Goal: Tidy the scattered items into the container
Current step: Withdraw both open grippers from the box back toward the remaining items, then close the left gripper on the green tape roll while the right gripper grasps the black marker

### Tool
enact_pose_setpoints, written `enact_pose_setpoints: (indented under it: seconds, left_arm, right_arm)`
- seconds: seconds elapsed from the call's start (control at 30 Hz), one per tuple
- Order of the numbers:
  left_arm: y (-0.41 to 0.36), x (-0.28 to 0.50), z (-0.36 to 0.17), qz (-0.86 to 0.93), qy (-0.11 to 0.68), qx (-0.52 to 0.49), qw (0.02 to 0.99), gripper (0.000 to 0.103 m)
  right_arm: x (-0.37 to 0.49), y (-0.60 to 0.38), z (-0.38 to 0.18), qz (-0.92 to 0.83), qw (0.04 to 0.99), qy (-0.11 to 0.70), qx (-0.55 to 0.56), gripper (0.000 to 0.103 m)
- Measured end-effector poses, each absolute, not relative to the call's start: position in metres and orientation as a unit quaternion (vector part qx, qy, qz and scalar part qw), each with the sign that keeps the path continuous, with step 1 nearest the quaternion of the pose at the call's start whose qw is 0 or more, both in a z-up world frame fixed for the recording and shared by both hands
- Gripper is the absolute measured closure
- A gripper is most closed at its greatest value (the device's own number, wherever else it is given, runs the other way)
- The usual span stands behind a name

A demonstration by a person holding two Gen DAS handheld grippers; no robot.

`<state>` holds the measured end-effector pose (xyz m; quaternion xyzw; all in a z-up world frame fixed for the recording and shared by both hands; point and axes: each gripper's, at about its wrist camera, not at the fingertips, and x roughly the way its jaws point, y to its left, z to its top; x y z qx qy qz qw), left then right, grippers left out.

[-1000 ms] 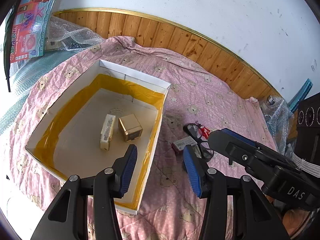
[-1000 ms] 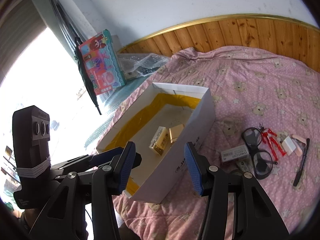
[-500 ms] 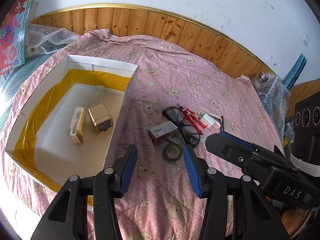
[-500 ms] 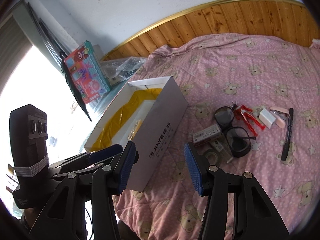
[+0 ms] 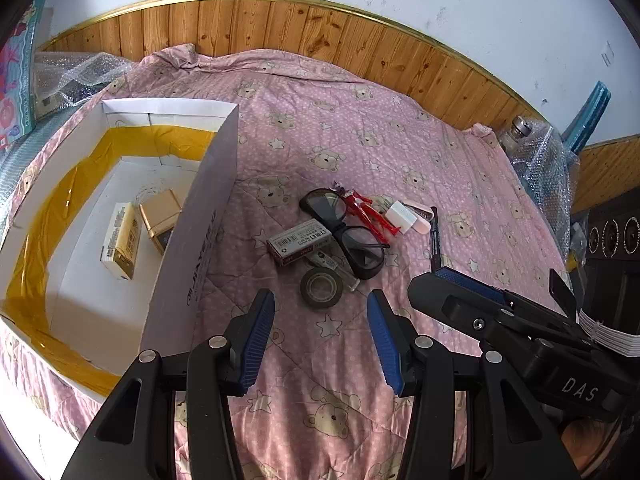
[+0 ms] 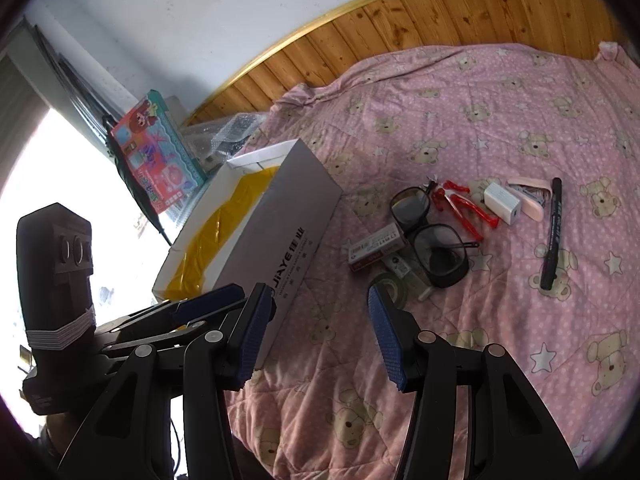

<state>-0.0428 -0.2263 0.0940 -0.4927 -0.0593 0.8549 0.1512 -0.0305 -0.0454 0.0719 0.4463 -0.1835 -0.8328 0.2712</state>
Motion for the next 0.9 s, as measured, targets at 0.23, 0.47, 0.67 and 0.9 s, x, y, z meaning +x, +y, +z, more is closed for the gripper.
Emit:
enact_pose_setpoints:
  seconds: [0.23, 0.47, 0.67, 0.9]
  left_arm:
    - [-0.208, -0.051, 0.076, 0.845, -0.047, -0.507, 0.162, 0.053]
    - [-0.193, -0.066, 0.050, 0.829, -0.038, -0.531, 0.171, 0.053]
    - [-0.184, -0.074, 0.035, 0.818, -0.033, -0.546, 0.177, 0.053]
    - [-0.177, -0.084, 0.020, 0.808, -0.032, -0.559, 0.182, 0.053]
  right_arm:
    - [-0.032, -0.030, 0.056, -0.831, 0.250, -0.189, 0.459, 0.048]
    - [-0.040, -0.015, 0.034, -0.826, 0.222, -0.195, 0.479, 0.049]
    - [-0.047, -0.005, 0.021, -0.823, 0.204, -0.199, 0.491, 0.049]
    - [-0.052, 0.014, 0.012, -0.824, 0.174, -0.206, 0.498, 0.050]
